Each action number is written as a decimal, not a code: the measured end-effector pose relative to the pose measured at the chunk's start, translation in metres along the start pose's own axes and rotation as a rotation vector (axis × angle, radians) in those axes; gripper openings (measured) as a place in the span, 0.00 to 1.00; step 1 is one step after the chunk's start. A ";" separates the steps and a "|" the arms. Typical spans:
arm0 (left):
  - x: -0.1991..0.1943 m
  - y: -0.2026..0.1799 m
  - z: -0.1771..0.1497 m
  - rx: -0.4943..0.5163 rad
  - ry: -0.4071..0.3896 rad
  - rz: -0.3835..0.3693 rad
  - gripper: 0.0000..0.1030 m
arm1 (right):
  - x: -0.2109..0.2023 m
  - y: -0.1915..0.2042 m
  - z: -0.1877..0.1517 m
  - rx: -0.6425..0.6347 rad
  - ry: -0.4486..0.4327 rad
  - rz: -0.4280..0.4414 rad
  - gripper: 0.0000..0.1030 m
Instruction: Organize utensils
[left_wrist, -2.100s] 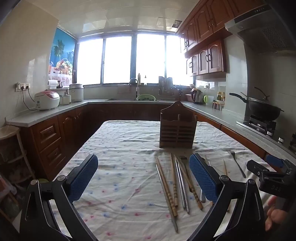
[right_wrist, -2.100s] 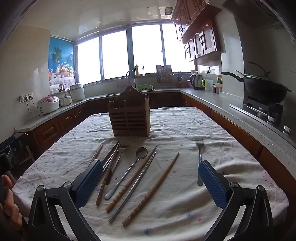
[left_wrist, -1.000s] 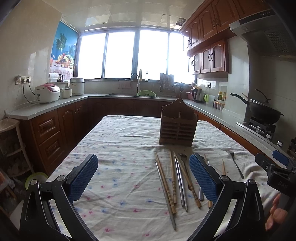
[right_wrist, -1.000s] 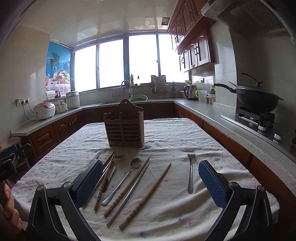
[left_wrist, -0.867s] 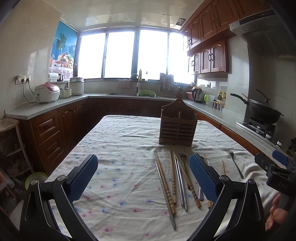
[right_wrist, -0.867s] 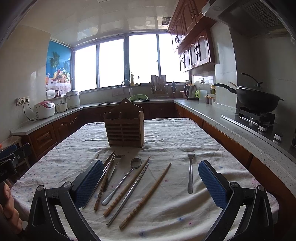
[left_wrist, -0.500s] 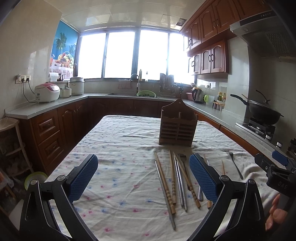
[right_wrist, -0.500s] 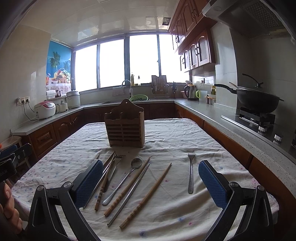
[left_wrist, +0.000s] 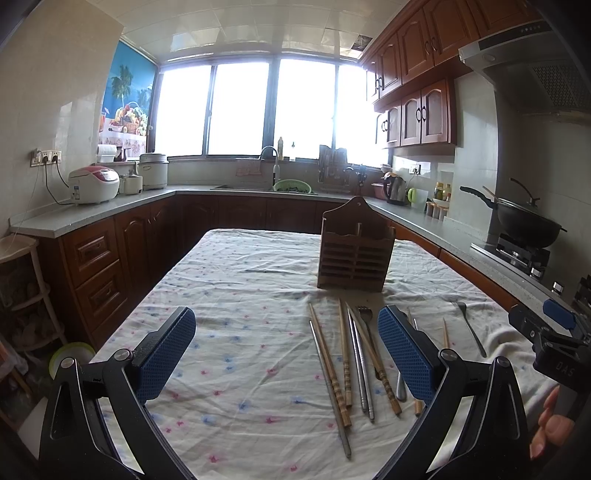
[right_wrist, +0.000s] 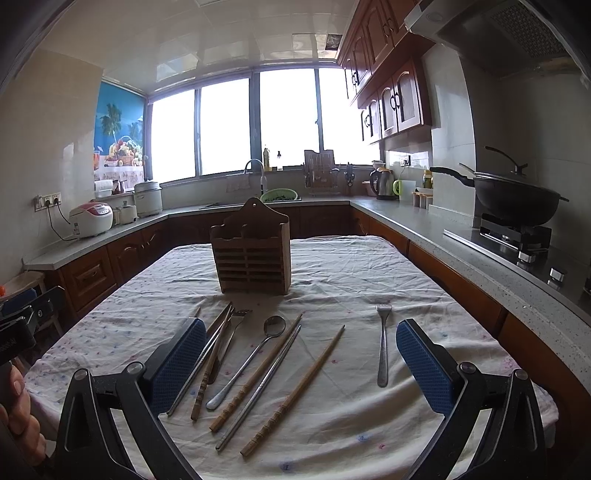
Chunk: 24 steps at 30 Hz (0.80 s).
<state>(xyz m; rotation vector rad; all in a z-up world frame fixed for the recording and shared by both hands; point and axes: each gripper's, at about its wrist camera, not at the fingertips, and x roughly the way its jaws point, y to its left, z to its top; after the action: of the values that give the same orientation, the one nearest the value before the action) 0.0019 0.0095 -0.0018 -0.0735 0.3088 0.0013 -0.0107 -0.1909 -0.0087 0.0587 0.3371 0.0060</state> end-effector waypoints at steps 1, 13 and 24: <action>0.000 0.000 0.001 -0.001 0.002 -0.001 0.98 | 0.000 0.000 0.000 -0.001 0.001 0.001 1.00; 0.010 0.001 0.001 -0.004 0.028 -0.006 0.98 | 0.010 -0.001 -0.002 0.003 0.020 0.013 1.00; 0.039 0.003 0.011 -0.014 0.102 -0.020 0.98 | 0.031 -0.014 0.000 0.045 0.074 0.033 1.00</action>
<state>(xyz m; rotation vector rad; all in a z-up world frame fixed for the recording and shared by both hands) 0.0421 0.0129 -0.0038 -0.0907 0.4098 -0.0198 0.0185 -0.2039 -0.0201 0.1083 0.4105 0.0336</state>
